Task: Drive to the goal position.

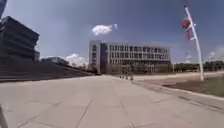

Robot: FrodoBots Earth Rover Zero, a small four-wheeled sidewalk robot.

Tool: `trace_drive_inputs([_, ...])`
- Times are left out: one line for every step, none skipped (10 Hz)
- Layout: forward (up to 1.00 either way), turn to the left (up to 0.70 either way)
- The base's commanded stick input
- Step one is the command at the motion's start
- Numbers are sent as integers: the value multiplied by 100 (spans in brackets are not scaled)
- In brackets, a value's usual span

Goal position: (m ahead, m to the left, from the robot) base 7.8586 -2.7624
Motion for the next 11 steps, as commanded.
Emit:
trace_drive_inputs([70,2])
trace_drive_inputs([70,2])
trace_drive_inputs([70,2])
trace_drive_inputs([70,2])
trace_drive_inputs([70,2])
trace_drive_inputs([70,2])
trace_drive_inputs([70,2])
trace_drive_inputs([70,2])
trace_drive_inputs([70,2])
trace_drive_inputs([70,2])
trace_drive_inputs([70,2])
